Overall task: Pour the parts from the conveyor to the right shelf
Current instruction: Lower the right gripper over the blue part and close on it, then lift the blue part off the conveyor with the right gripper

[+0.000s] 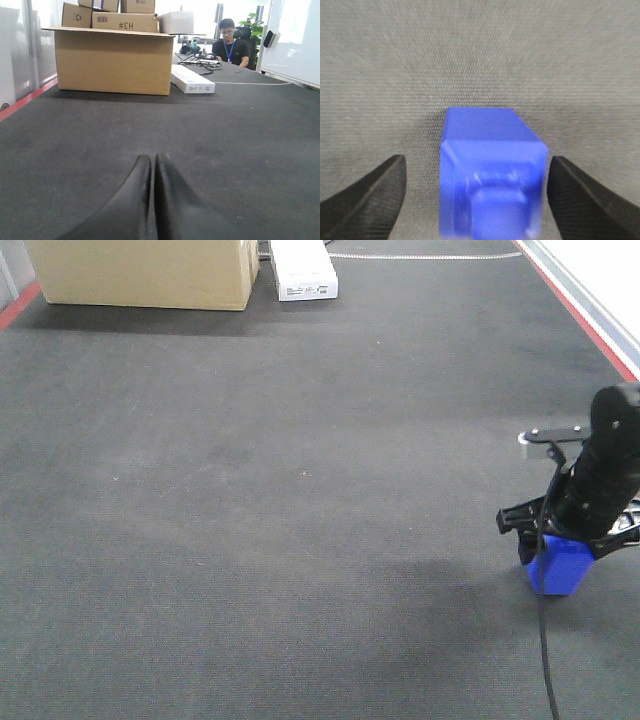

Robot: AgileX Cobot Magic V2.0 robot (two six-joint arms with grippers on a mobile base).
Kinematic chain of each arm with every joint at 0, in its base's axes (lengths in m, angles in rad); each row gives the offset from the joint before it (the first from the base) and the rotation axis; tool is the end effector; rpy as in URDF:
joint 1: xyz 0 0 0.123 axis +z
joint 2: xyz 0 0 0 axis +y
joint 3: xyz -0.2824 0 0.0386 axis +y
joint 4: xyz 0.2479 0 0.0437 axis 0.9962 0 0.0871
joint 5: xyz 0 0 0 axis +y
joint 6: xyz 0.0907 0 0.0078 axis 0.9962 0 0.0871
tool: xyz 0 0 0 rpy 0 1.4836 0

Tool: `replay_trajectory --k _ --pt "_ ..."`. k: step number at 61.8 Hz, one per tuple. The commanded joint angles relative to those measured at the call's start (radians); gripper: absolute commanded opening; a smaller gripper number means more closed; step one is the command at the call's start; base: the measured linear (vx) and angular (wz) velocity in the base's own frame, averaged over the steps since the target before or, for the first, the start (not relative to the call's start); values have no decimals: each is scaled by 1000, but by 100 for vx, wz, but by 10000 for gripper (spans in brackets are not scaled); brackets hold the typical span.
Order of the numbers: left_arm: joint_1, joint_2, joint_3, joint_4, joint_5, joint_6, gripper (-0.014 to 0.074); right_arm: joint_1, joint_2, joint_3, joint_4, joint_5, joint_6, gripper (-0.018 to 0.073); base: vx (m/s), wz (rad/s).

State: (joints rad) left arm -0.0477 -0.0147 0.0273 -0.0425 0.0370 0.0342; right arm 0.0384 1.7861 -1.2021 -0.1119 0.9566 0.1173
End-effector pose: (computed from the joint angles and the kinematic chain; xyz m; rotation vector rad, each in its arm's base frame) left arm 0.0564 -0.0028 0.2013 0.0315 1.5330 -0.0458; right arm 0.3398 0.0047 0.2004 0.0298 3.0144 -0.1294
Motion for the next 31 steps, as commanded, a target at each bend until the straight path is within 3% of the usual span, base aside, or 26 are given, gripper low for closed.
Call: replay_trajectory --k 1,6,18,31 --pt "-7 -11 31 -3 -77 -9 -6 -7 -24 -32 -11 -25 -5 475 0 0" --pt "-7 -11 31 -3 -77 -9 -6 -7 -16 -32 -10 -32 -5 361 0 0" --pt "-7 -11 31 -3 -77 -9 -6 -13 -45 -32 -15 -75 4 -17 0 0" --pt "-7 -11 31 -3 -77 -9 -6 -13 -254 39 -12 -197 17 -10 0 0"
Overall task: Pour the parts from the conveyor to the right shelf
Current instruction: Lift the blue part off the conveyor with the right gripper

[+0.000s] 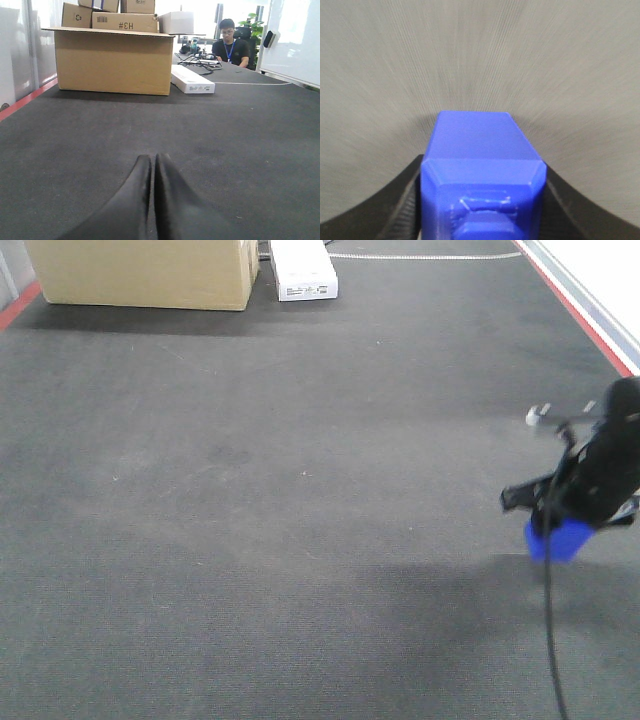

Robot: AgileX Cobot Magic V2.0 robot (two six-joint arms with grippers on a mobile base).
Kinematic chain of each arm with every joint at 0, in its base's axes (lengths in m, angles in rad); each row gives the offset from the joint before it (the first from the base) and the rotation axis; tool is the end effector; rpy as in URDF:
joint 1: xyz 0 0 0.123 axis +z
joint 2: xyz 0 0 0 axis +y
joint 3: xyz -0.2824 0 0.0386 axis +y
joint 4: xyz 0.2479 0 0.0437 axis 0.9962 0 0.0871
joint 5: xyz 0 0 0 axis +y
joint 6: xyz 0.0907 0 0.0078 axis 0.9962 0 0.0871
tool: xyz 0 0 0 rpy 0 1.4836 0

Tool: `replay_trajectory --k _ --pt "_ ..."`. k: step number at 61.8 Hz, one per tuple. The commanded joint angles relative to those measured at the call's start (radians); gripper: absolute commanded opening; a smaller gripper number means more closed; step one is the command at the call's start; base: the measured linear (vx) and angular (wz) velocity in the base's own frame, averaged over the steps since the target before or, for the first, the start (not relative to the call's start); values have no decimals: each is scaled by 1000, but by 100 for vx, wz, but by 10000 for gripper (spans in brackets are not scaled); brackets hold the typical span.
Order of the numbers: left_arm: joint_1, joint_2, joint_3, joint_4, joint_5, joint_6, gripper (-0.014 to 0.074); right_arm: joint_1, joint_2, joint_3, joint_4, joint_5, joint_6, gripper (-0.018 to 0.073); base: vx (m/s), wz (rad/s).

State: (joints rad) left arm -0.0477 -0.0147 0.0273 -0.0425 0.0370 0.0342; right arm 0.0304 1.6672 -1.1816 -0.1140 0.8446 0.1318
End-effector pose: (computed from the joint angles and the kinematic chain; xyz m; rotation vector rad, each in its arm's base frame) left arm 0.0564 -0.0028 0.2013 0.0315 1.5330 -0.0458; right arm 0.3347 0.0024 0.2375 0.0558 2.8052 -0.0992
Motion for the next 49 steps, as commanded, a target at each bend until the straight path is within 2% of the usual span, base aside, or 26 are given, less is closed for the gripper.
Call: replay_trajectory --k 1,15,23,49 --pt "-7 -11 31 -3 -77 -9 -6 -5 -155 39 -10 -98 2 -10 0 0" --pt "-7 -11 31 -3 -77 -9 -6 -5 -508 276 -8 -289 -6 -10 0 0" --pt "-7 -11 31 -3 -77 -9 -6 -5 -719 384 -4 -323 -36 -10 0 0" --pt "-7 -11 31 -3 -77 -9 -6 -5 -1345 738 23 -455 -36 -10 0 0"
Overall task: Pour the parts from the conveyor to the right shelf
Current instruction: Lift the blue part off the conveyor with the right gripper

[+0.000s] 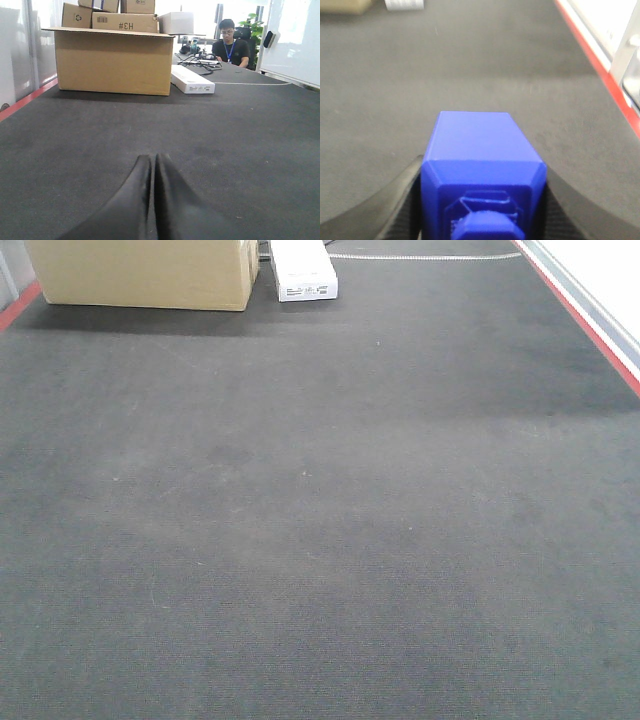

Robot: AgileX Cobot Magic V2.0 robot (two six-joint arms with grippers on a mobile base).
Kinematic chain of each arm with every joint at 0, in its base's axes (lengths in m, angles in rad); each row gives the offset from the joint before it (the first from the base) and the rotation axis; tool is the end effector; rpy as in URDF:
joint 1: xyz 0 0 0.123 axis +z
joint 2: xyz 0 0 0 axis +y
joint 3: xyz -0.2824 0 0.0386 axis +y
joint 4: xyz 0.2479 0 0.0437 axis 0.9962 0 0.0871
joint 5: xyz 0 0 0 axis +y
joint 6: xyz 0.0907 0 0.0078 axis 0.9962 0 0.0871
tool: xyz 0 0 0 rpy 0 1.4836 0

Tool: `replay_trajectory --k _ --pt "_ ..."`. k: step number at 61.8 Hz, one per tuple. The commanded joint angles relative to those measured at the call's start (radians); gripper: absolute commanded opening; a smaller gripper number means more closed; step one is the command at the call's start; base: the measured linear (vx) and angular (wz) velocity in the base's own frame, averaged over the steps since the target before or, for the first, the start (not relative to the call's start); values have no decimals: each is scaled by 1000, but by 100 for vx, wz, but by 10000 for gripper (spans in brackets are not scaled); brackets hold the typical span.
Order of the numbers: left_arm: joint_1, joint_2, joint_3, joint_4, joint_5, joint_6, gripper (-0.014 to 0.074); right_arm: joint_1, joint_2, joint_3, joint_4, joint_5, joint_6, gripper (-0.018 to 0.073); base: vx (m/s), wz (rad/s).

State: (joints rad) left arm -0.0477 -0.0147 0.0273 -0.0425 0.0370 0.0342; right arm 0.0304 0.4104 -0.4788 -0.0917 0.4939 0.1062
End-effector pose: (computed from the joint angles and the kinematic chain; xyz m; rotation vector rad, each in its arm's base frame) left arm 0.0564 -0.0028 0.2013 0.0315 1.5330 -0.0458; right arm 0.0867 -0.0013 0.3015 0.0246 1.9069 -0.0036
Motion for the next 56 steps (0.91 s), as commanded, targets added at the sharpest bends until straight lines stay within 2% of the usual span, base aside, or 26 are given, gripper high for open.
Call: replay_trajectory --k 1,10,25,56 --pt "-7 -11 31 -3 -77 -9 -6 -5 -103 47 -1 -110 -11 -10 0 0" --pt "-7 -11 31 -3 -77 -9 -6 -5 -214 143 0 -187 -27 -9 0 0" --pt "-7 -11 31 -3 -77 -9 -6 -5 -238 162 1 -251 -34 -9 0 0" --pt "-7 -11 31 -3 -77 -9 -6 -5 -238 162 1 -249 -34 -9 0 0"
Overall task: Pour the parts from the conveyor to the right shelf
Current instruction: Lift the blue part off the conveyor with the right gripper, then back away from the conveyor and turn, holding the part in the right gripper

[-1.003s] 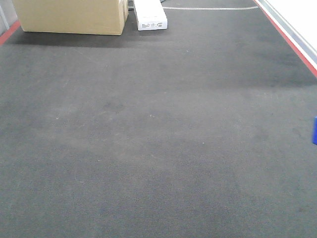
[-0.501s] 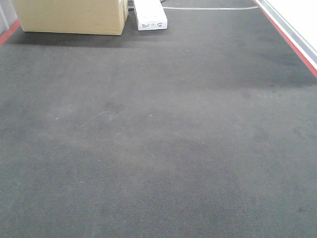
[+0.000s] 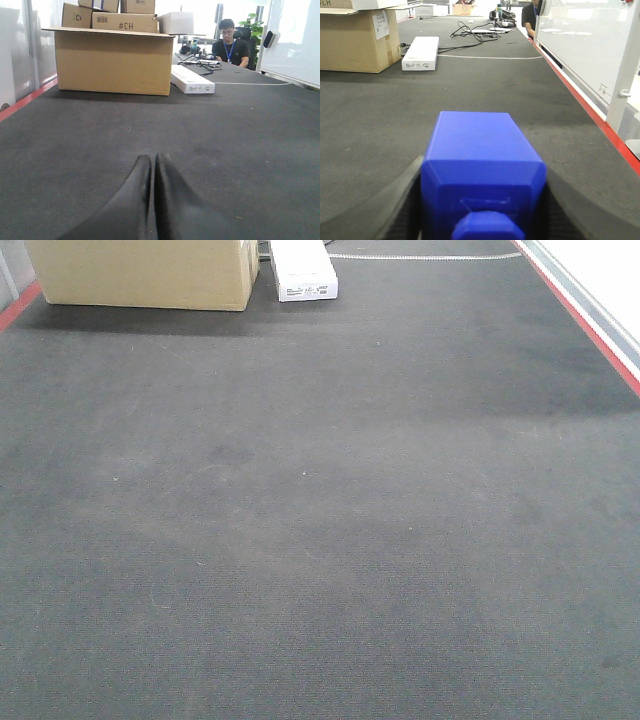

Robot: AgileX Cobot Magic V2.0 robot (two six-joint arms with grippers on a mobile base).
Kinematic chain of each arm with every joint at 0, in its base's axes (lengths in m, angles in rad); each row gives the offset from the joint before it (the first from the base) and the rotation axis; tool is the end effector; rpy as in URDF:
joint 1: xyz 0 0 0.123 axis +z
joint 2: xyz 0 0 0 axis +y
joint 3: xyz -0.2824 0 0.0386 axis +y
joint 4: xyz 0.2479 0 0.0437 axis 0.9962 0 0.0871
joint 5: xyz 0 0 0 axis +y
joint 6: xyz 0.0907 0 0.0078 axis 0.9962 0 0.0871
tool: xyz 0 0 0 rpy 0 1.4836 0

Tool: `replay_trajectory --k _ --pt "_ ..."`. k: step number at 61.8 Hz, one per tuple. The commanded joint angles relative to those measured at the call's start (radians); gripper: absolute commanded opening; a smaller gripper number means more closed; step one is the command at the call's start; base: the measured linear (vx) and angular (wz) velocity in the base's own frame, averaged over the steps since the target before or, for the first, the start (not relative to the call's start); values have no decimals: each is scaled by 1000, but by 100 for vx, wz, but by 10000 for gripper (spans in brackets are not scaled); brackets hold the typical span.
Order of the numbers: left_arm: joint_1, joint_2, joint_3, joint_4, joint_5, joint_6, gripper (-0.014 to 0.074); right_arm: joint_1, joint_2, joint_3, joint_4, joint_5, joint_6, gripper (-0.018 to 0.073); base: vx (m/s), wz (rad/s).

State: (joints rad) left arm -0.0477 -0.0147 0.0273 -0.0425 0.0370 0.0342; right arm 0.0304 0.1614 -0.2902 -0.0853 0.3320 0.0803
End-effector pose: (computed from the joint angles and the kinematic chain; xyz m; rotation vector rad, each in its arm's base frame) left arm 0.0564 -0.0028 0.2013 0.0315 1.5330 -0.0458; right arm 0.0581 -0.0008 0.2711 -0.0051 1.6856 -0.0008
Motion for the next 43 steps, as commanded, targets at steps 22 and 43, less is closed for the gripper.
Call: replay_trajectory --k 22,43 --pt "-7 -11 31 -3 -77 -9 -6 -5 11 -27 -6 -87 -8 -9 0 0" --pt "-7 -11 31 -3 -77 -9 -6 -5 11 -26 -6 -87 -8 -9 -10 0"
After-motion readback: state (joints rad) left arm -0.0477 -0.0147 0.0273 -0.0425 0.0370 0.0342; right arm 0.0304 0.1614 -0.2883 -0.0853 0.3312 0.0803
